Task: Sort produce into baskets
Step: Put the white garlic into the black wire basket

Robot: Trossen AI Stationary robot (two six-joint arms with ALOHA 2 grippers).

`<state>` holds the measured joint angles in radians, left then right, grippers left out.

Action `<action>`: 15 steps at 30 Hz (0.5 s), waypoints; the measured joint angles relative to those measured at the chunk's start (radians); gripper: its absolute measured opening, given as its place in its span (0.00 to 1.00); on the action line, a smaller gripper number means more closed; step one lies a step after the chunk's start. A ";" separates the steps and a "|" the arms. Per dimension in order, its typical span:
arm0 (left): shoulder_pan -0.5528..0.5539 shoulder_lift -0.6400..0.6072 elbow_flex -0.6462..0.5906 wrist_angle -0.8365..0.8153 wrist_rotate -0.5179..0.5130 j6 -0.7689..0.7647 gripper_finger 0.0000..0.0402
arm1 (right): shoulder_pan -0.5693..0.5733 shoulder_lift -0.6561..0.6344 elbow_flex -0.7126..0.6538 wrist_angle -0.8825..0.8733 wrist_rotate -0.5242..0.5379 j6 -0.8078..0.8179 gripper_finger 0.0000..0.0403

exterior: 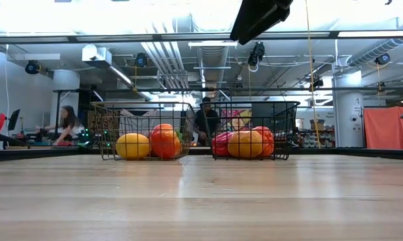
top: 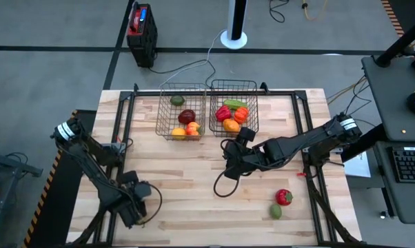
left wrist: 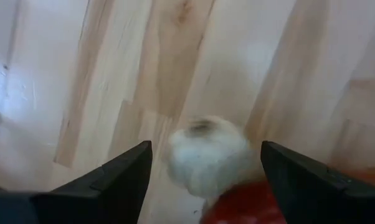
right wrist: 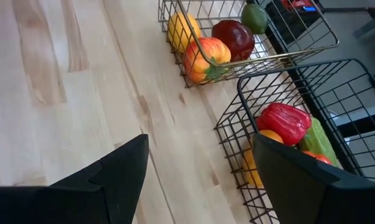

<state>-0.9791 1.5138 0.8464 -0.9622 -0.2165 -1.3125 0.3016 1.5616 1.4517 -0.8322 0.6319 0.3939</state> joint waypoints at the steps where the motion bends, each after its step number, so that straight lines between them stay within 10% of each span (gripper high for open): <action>1: 0.000 0.000 -0.014 0.012 0.000 -0.010 0.70 | 0.000 0.000 0.000 0.000 0.000 0.000 0.69; 15: 0.000 0.001 -0.105 0.108 -0.010 -0.035 0.61 | 0.000 0.000 0.000 0.000 -0.001 -0.001 0.69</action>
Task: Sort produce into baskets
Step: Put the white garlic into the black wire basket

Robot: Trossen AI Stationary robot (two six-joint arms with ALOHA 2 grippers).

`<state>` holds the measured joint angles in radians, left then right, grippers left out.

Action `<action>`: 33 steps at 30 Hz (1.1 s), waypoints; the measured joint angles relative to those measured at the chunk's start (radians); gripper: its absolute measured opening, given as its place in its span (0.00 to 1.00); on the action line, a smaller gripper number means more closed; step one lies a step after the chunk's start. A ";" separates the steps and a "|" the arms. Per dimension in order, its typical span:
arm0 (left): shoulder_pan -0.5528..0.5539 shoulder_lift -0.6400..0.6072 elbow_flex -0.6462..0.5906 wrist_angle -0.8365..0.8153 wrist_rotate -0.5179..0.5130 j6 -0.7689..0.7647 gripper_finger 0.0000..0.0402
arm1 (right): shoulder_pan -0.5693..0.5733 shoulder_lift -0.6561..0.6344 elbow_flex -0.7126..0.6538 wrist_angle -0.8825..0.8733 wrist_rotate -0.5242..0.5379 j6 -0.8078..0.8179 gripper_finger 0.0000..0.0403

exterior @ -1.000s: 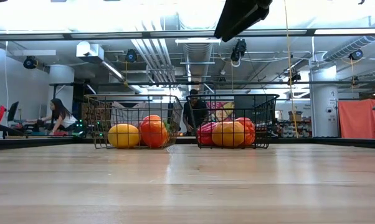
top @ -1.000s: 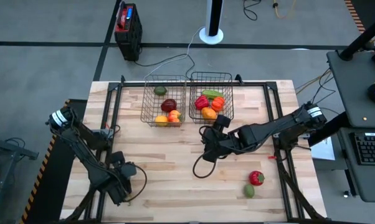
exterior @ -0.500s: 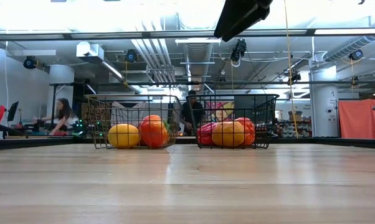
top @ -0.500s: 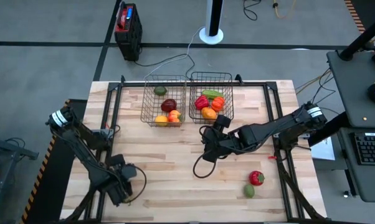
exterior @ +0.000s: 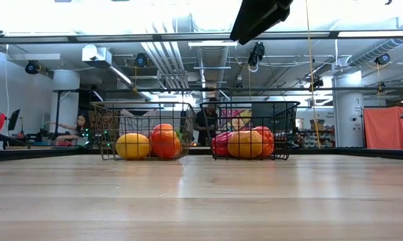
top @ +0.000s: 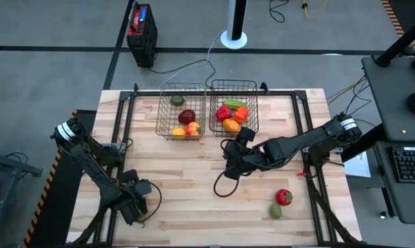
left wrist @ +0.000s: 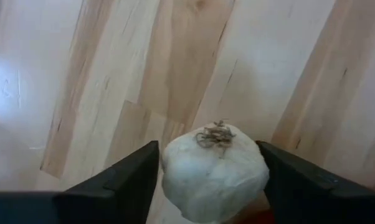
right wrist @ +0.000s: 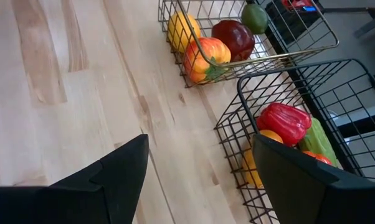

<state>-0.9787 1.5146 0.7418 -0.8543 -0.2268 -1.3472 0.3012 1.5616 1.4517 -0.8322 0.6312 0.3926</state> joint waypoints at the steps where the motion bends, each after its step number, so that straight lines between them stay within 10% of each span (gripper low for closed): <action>1: 0.000 0.000 -0.001 0.000 0.000 0.000 0.58 | 0.000 0.000 0.000 0.000 0.000 0.000 0.69; 9: 0.000 0.000 0.013 0.000 -0.062 0.001 0.38 | 0.006 0.000 -0.002 -0.002 0.000 -0.008 0.68; 19: 0.002 -0.002 0.199 0.044 -0.440 0.219 0.42 | 0.083 0.000 -0.025 0.041 0.000 -0.016 0.68; 33: 0.117 -0.005 0.289 0.476 -0.749 0.905 0.42 | 0.108 0.000 -0.356 0.696 -0.035 -0.162 0.69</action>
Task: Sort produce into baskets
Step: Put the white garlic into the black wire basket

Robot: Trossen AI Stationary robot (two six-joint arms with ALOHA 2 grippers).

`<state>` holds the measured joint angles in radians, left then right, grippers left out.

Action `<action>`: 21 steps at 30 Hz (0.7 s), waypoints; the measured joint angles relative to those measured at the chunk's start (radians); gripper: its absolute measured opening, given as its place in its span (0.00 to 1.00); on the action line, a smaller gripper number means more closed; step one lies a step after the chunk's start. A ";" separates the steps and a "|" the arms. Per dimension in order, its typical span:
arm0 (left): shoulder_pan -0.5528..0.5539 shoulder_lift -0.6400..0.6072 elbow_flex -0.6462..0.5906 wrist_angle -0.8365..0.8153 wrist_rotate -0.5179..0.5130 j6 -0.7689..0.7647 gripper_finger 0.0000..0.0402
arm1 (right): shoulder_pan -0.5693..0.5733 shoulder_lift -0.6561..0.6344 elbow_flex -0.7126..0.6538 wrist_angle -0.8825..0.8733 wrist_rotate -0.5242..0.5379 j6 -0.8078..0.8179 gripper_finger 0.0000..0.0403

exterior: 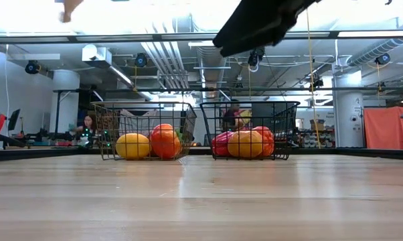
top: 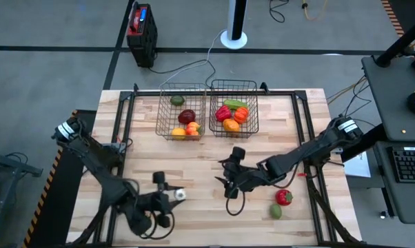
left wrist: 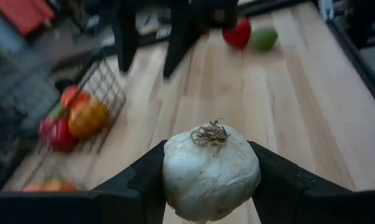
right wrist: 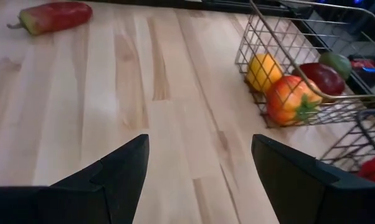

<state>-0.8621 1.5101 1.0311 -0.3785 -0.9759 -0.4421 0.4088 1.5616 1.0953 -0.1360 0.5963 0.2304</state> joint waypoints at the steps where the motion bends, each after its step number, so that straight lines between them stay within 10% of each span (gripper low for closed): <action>1: 0.020 0.000 -0.011 0.071 0.016 0.066 0.42 | 0.000 0.000 -0.020 0.034 -0.001 -0.007 0.69; 12: 0.175 0.000 -0.275 1.010 0.283 0.611 0.42 | 0.047 0.000 -0.079 0.225 -0.001 -0.045 0.69; 21: 0.229 0.001 -0.465 1.533 0.321 0.597 0.42 | 0.082 0.078 -0.062 0.466 0.005 -0.101 0.69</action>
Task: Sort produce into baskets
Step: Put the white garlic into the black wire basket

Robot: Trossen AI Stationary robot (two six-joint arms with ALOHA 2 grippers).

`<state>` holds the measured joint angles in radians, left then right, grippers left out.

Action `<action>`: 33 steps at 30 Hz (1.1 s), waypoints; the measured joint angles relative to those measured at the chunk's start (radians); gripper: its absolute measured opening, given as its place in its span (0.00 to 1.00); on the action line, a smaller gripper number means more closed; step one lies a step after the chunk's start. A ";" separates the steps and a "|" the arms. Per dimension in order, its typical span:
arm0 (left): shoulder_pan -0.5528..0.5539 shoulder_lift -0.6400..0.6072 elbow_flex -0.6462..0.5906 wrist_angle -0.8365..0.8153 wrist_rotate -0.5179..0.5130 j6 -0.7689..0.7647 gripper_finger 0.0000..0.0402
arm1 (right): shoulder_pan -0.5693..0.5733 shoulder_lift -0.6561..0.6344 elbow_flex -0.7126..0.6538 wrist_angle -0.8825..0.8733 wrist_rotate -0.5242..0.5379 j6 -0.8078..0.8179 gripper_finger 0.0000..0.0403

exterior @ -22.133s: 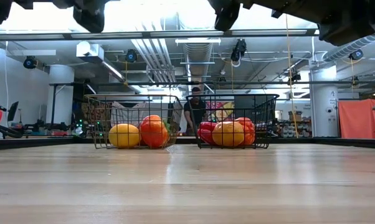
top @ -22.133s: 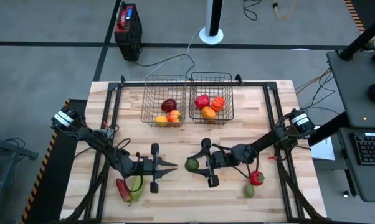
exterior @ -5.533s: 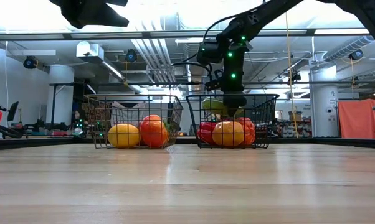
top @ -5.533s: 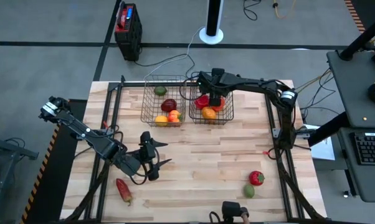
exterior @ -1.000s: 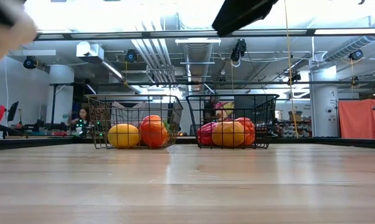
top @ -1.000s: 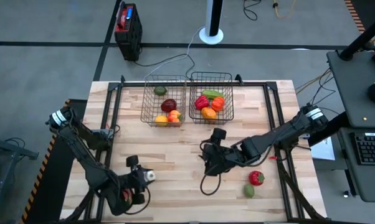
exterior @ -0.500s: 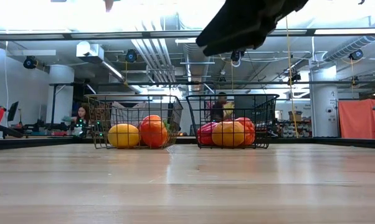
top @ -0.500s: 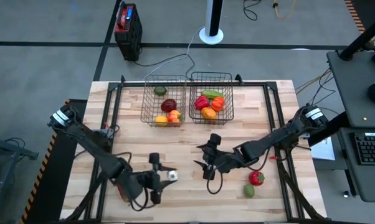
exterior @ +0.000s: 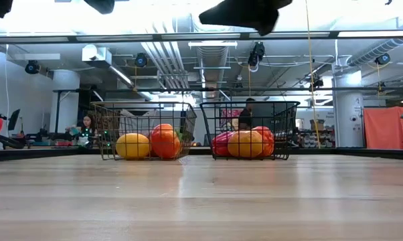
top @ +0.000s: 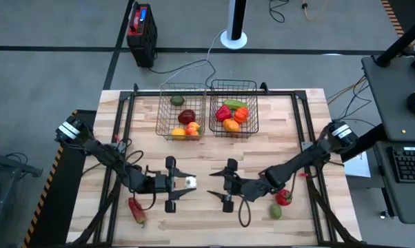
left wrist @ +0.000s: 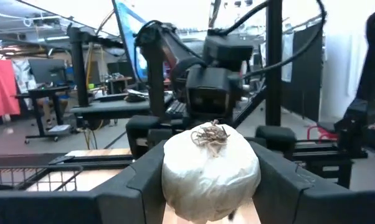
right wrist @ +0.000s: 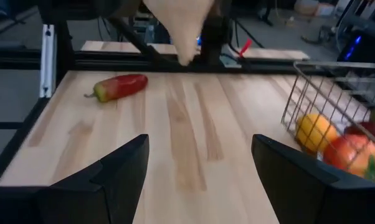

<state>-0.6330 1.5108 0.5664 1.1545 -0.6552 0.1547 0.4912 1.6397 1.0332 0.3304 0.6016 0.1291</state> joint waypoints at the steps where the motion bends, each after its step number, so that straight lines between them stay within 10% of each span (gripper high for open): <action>1: 0.001 0.000 -0.002 -0.003 0.000 -0.005 0.42 | -0.002 0.017 0.012 0.017 0.001 -0.020 0.69; 33: 0.026 0.079 0.101 -0.064 0.019 0.021 0.42 | -0.043 0.094 0.169 0.041 -0.086 -0.109 0.42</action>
<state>-0.6067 1.5894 0.6679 1.0906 -0.6357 0.1759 0.4480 1.7340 1.2022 0.3710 0.5159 0.0204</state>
